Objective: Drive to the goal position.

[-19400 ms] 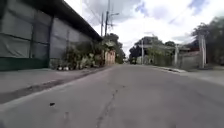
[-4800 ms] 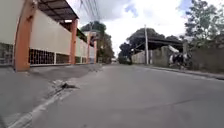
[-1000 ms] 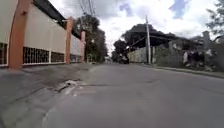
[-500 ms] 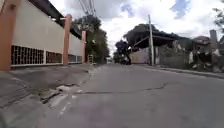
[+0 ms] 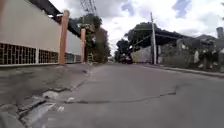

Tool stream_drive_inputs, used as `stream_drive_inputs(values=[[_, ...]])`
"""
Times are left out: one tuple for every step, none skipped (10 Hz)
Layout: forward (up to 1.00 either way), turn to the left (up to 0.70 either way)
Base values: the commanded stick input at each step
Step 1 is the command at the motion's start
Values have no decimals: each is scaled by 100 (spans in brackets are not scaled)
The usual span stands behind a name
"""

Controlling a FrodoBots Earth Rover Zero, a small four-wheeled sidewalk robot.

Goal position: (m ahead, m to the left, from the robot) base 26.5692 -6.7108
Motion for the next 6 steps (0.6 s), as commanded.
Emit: stream_drive_inputs(values=[[100, 0], [100, 0], [100, 0], [100, 0], [100, 0], [100, 0]])
